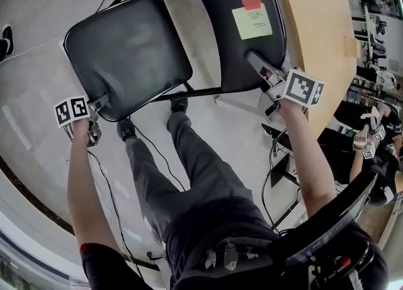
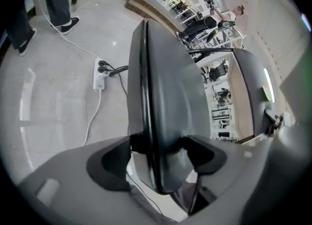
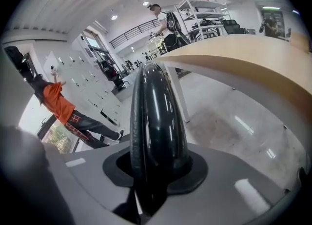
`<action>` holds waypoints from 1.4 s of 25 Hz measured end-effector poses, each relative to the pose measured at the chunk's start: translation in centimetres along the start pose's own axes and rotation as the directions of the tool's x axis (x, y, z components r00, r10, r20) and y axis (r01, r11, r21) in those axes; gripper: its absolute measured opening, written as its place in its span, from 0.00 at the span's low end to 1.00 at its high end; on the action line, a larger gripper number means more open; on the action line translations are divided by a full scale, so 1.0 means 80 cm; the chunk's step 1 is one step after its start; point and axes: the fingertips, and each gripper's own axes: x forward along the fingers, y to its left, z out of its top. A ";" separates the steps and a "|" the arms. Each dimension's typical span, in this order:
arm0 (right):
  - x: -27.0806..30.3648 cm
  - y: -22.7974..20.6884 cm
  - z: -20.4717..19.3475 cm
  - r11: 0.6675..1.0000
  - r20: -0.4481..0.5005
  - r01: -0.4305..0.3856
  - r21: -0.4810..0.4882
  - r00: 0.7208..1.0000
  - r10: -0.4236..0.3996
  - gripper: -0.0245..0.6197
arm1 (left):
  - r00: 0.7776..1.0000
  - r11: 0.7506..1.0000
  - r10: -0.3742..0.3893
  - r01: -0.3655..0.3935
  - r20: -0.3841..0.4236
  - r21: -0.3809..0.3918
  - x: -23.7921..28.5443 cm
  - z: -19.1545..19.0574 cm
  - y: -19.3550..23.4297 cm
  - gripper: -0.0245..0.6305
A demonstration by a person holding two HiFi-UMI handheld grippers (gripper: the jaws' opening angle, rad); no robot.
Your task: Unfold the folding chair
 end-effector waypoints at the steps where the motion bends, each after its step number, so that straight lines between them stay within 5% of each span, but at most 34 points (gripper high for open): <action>1: 0.000 0.001 0.001 1.000 0.006 0.000 -0.003 1.000 0.000 0.21 | 1.000 1.000 0.003 -0.003 0.007 -0.003 -0.003 0.000 0.000 0.58; 7: 0.000 -0.003 0.002 1.000 0.060 0.002 0.017 0.998 -0.003 0.27 | 0.993 0.995 0.061 -0.053 0.099 -0.087 -0.051 -0.005 0.008 0.45; 10: -0.009 -0.009 0.001 0.999 0.060 0.042 0.032 0.997 -0.044 0.42 | 0.984 0.991 0.087 -0.070 0.154 -0.112 -0.091 0.001 0.001 0.42; 13: -0.042 -0.014 0.004 0.993 0.068 0.119 0.003 0.991 -0.119 0.48 | 0.968 0.991 0.132 -0.122 0.213 -0.059 -0.147 0.020 -0.020 0.30; 15: -0.071 -0.010 0.012 0.985 0.109 0.169 -0.022 0.980 -0.166 0.50 | 0.948 0.987 0.148 -0.161 0.282 0.025 -0.194 0.050 -0.050 0.07; 16: -0.085 -0.004 0.017 0.981 0.139 0.189 -0.035 0.973 -0.183 0.50 | 0.938 0.983 0.134 -0.166 0.321 0.075 -0.218 0.069 -0.071 0.04; 17: -0.098 0.007 0.023 0.979 0.166 0.199 -0.052 0.968 -0.188 0.45 | 0.929 0.980 0.106 -0.158 0.356 0.122 -0.241 0.085 -0.096 0.04; 19: -0.118 0.044 0.029 0.979 0.190 0.171 -0.108 0.970 -0.148 0.10 | 0.912 0.973 0.036 -0.126 0.408 0.194 -0.281 0.102 -0.151 0.04; 23: -0.144 0.144 0.035 0.958 0.191 0.026 -0.285 0.981 0.030 0.04 | 0.870 0.943 -0.119 -0.052 0.478 0.329 -0.340 0.113 -0.281 0.04; 26: -0.178 0.224 0.063 0.926 0.257 -0.066 -0.373 0.951 0.171 0.04 | 0.823 0.882 -0.267 0.000 0.501 0.471 -0.389 0.125 -0.404 0.04; 30: -0.223 0.299 0.088 0.871 0.331 -0.134 -0.473 0.889 0.317 0.04 | 0.762 0.751 -0.432 0.008 0.482 0.660 -0.436 0.105 -0.531 0.04; 35: -0.263 0.350 0.091 0.790 0.352 -0.194 -0.581 0.816 0.459 0.04 | 0.735 0.601 -0.517 -0.052 0.438 0.798 -0.470 0.049 -0.604 0.04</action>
